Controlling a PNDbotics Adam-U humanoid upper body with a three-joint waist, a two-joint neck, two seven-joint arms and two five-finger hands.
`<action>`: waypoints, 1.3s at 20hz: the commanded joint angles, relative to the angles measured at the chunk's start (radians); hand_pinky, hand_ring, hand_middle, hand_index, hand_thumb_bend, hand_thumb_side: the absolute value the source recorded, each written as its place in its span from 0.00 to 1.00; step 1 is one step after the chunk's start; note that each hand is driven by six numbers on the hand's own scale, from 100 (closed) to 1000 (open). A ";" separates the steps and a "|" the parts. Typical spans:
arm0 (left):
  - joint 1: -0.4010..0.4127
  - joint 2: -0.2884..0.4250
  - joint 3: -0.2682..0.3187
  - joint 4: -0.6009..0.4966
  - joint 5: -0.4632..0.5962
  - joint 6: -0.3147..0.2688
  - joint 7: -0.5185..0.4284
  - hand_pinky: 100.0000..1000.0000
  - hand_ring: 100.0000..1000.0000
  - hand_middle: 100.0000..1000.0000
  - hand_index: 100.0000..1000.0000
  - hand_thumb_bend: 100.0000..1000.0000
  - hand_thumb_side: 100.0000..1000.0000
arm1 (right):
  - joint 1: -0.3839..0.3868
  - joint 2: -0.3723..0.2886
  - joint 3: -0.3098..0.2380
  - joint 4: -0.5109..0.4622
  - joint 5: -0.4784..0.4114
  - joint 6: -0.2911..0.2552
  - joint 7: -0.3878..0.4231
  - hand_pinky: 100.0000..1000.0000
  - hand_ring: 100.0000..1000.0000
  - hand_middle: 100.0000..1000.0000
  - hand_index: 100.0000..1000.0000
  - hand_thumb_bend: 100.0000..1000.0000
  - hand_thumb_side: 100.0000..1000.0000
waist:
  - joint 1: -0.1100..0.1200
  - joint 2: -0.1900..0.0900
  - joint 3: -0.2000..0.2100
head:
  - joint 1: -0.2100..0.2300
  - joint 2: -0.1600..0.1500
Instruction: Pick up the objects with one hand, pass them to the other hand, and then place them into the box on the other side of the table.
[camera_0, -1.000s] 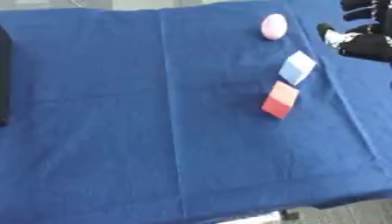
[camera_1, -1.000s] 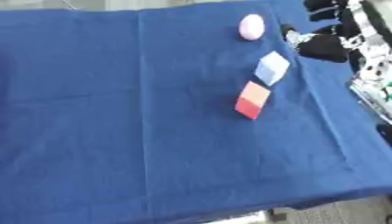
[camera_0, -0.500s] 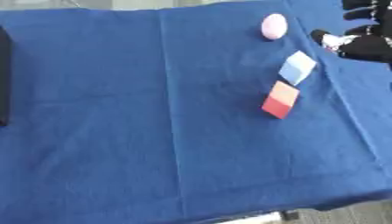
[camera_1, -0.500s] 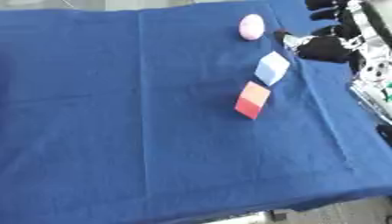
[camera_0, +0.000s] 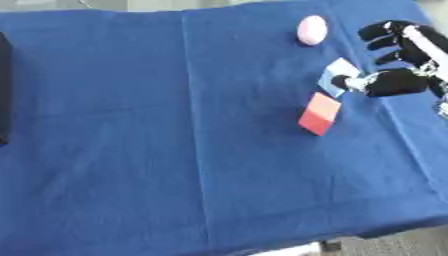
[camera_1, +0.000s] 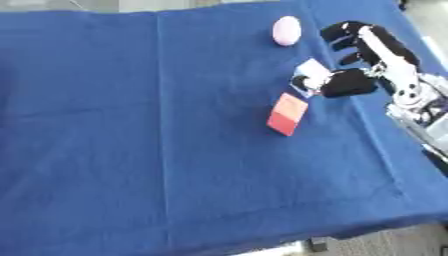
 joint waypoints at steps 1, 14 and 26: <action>-0.008 0.026 0.000 -0.016 0.002 0.001 -0.003 0.79 0.86 0.71 0.74 0.12 0.91 | 0.000 -0.040 0.014 -0.015 0.044 0.022 0.031 0.69 0.80 0.76 0.79 0.57 0.08 | -0.001 -0.019 0.002 | -0.004 -0.008; -0.009 0.024 -0.005 -0.016 0.000 0.004 -0.007 0.79 0.86 0.71 0.74 0.12 0.90 | -0.021 -0.029 0.090 -0.015 0.153 0.063 0.125 0.71 0.82 0.77 0.82 0.63 0.08 | -0.002 -0.020 0.007 | -0.012 -0.007; -0.012 0.019 -0.009 -0.014 -0.001 0.005 -0.009 0.79 0.87 0.71 0.74 0.12 0.91 | -0.052 0.005 0.137 -0.015 0.218 0.144 0.138 0.71 0.82 0.77 0.82 0.59 0.14 | -0.002 -0.020 0.014 | -0.021 -0.002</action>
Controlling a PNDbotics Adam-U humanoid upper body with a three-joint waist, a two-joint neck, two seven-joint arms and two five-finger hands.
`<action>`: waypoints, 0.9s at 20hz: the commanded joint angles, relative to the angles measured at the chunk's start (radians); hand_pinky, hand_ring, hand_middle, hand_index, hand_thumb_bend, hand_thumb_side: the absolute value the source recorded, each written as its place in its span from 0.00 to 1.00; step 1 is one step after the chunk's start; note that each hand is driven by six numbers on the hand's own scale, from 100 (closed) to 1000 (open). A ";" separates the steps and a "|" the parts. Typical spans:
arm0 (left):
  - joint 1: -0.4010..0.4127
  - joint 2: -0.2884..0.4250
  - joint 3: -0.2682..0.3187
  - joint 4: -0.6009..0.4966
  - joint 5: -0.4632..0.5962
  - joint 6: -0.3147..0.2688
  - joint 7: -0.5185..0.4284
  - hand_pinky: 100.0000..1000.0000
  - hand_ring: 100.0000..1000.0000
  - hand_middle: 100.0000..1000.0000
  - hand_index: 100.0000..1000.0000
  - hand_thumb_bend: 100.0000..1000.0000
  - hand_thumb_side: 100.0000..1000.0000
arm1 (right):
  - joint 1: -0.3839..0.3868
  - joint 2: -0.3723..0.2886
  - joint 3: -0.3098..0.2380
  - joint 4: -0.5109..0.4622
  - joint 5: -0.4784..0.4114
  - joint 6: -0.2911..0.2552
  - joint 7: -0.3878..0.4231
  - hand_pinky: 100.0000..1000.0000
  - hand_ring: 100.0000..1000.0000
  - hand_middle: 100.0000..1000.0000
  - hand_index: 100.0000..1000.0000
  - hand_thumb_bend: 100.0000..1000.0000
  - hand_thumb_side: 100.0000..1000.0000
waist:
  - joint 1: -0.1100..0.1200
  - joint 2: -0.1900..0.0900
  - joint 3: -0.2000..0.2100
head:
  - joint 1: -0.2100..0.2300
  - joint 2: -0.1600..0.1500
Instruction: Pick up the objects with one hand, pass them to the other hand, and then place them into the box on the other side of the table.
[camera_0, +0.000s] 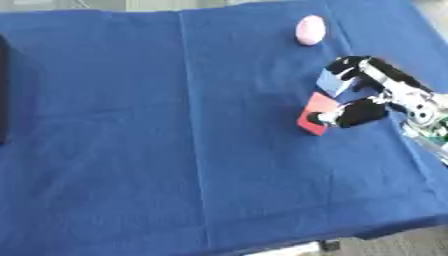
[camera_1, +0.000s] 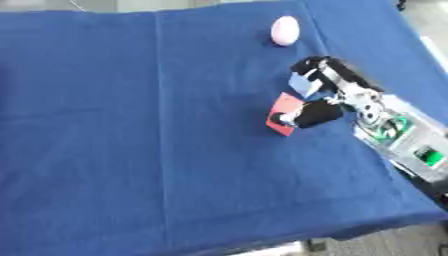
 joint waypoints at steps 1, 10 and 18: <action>-0.010 0.018 -0.002 -0.014 -0.001 0.000 -0.004 0.79 0.87 0.71 0.74 0.12 0.91 | -0.016 -0.013 0.005 -0.015 0.017 0.019 0.003 0.71 0.82 0.77 0.82 0.59 0.14 | -0.001 -0.020 0.002 | -0.006 -0.003; -0.010 0.018 -0.002 -0.014 -0.001 0.001 -0.004 0.79 0.87 0.71 0.74 0.12 0.91 | -0.023 0.001 0.021 -0.015 0.041 0.051 0.011 0.71 0.82 0.77 0.82 0.58 0.15 | 0.000 -0.019 0.002 | -0.006 -0.003; -0.009 0.020 -0.002 -0.015 -0.001 0.001 -0.003 0.79 0.87 0.71 0.74 0.12 0.91 | -0.018 0.002 0.025 -0.015 0.052 0.057 0.020 0.71 0.82 0.77 0.81 0.57 0.15 | 0.001 -0.019 0.000 | -0.006 0.000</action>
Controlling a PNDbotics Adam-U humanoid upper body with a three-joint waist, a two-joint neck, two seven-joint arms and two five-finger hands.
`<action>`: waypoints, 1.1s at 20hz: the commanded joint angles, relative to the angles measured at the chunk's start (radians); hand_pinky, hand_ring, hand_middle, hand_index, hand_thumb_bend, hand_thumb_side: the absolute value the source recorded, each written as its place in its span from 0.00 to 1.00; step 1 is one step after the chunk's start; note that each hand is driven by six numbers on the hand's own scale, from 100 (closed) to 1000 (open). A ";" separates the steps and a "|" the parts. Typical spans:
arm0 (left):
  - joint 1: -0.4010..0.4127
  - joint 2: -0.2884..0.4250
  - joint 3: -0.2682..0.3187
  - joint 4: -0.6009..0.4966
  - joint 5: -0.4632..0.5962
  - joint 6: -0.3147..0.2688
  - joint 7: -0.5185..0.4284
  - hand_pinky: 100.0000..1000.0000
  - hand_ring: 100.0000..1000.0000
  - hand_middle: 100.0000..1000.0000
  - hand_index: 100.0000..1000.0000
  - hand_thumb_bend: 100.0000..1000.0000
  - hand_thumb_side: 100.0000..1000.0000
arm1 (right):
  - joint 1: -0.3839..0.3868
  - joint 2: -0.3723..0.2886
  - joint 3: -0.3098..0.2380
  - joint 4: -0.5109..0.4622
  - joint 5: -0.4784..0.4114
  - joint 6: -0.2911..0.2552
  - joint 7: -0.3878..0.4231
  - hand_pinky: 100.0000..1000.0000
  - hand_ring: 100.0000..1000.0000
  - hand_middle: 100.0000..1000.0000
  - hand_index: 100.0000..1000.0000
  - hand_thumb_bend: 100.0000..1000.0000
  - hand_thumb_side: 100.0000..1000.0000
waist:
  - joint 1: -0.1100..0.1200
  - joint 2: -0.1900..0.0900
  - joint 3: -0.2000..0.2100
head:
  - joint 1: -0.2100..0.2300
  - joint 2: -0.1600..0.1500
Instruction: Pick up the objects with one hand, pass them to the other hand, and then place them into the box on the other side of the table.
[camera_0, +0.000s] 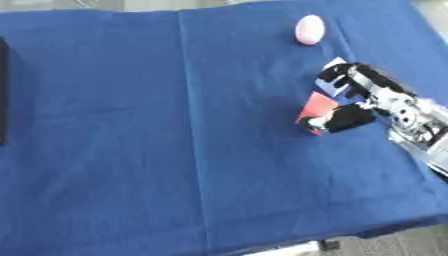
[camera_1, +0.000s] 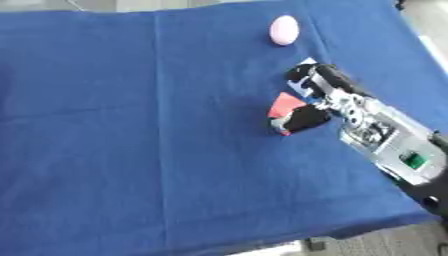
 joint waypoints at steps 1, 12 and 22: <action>-0.007 0.020 0.002 -0.015 -0.001 0.000 -0.002 0.79 0.87 0.71 0.74 0.12 0.91 | -0.003 -0.017 -0.005 -0.015 0.011 0.004 0.003 0.71 0.82 0.76 0.81 0.57 0.15 | 0.000 -0.019 -0.001 | -0.001 0.000; -0.007 0.022 0.002 -0.016 -0.001 0.001 -0.003 0.79 0.87 0.71 0.74 0.12 0.91 | 0.012 -0.011 -0.005 -0.015 0.015 0.017 0.007 0.71 0.82 0.76 0.81 0.56 0.15 | 0.003 -0.017 -0.004 | 0.001 -0.002; -0.006 0.022 0.000 -0.016 -0.002 0.002 -0.004 0.79 0.87 0.71 0.74 0.11 0.91 | 0.014 -0.012 -0.007 -0.015 0.015 0.023 0.001 0.73 0.86 0.79 0.82 0.56 0.15 | 0.004 -0.015 -0.004 | 0.002 -0.006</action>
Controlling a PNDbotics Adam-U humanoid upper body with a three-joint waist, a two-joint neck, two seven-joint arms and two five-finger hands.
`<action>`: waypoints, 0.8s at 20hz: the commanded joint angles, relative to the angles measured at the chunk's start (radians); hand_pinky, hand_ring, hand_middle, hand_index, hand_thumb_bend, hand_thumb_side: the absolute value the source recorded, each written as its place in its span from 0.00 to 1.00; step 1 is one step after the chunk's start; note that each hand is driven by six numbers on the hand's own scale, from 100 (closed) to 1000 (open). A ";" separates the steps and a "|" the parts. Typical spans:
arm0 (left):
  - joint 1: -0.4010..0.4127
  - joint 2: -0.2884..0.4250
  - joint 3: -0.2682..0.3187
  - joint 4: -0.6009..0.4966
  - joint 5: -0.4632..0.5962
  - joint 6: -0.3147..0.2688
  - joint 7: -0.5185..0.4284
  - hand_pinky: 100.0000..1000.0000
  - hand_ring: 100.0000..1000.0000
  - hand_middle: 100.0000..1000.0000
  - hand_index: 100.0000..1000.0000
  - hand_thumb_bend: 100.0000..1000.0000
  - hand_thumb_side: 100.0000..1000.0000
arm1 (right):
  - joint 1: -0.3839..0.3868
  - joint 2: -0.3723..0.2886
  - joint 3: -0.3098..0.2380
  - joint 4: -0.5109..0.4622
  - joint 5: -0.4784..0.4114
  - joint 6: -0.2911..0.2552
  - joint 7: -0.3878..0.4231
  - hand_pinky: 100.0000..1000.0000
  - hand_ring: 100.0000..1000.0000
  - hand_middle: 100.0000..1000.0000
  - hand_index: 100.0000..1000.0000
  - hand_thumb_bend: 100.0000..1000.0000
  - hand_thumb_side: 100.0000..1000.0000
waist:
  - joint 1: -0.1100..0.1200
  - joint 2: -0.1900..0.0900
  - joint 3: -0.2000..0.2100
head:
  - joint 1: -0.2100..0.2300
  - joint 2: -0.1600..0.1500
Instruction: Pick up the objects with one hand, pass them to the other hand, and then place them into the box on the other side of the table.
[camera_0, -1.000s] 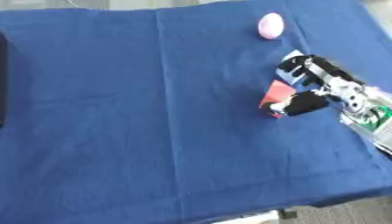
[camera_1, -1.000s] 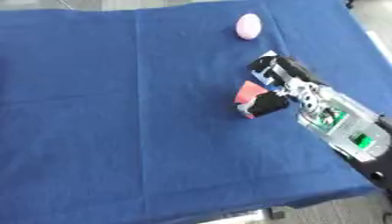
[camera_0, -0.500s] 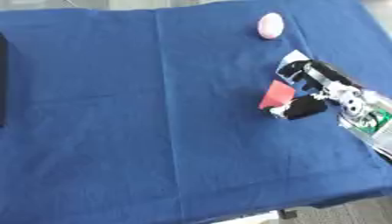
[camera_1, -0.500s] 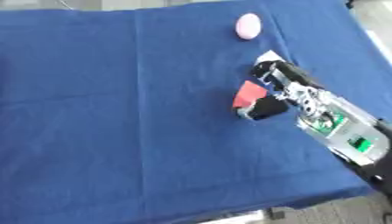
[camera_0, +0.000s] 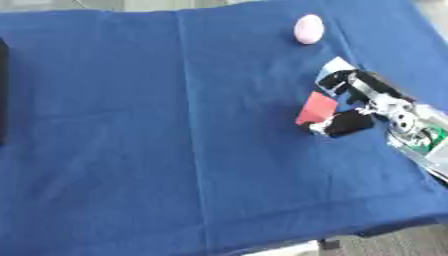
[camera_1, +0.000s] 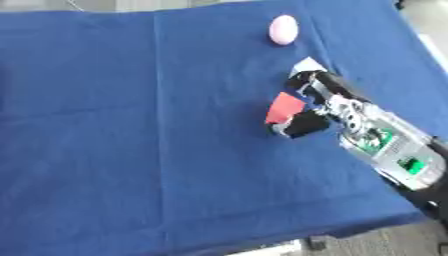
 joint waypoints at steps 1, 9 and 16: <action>-0.006 0.022 0.000 -0.016 -0.002 0.000 -0.002 0.79 0.87 0.71 0.74 0.11 0.91 | -0.004 -0.019 -0.011 -0.015 0.007 0.001 -0.003 0.73 0.86 0.79 0.83 0.56 0.15 | 0.001 -0.015 -0.002 | 0.001 -0.007; -0.007 0.021 0.000 -0.017 -0.002 0.000 -0.002 0.79 0.87 0.71 0.74 0.11 0.91 | -0.005 -0.020 -0.009 -0.015 0.006 0.010 0.001 0.73 0.85 0.78 0.82 0.56 0.16 | 0.002 -0.012 0.000 | 0.000 -0.011; -0.009 0.018 -0.002 -0.017 -0.002 0.001 -0.003 0.79 0.87 0.71 0.74 0.11 0.91 | -0.003 -0.017 -0.009 -0.006 0.007 0.020 0.004 0.73 0.85 0.78 0.82 0.56 0.16 | 0.003 -0.011 0.003 | 0.000 -0.010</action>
